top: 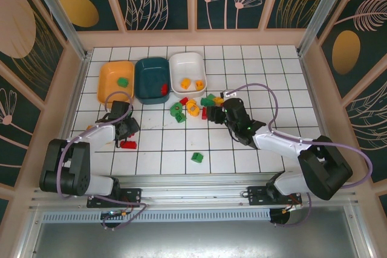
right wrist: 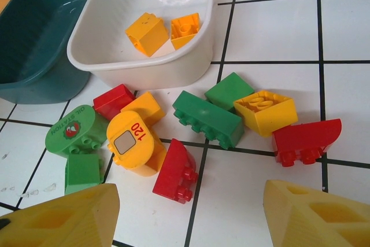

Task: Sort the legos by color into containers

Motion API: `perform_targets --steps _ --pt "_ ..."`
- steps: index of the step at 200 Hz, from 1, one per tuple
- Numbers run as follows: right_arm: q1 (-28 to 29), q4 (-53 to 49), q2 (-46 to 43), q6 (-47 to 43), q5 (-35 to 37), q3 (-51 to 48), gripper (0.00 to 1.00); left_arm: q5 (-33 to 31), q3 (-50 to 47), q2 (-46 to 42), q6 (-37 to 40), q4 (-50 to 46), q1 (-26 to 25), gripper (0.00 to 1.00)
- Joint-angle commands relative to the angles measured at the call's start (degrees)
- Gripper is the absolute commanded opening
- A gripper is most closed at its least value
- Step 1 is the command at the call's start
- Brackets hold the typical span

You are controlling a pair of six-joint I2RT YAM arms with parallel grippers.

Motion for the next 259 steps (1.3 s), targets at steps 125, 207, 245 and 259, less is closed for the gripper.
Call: perform_targets --steps 125,207,245,259 --pt "-0.71 2.2 -1.98 1.57 1.94 -1.05 0.66 2.67 12.02 -5.32 0.75 -7.61 -1.2 0.04" --pt "-1.1 2.3 -2.58 1.65 1.85 -1.49 0.65 7.38 37.45 15.04 0.71 -5.9 -1.87 0.0" --pt "-1.38 2.28 -3.76 1.57 2.23 -2.1 0.65 6.77 52.43 30.99 1.55 -9.84 -3.78 0.03" --pt "-1.59 2.11 -4.03 1.57 2.33 -2.11 0.65 6.52 55.62 34.7 1.38 -11.03 -3.9 0.08"
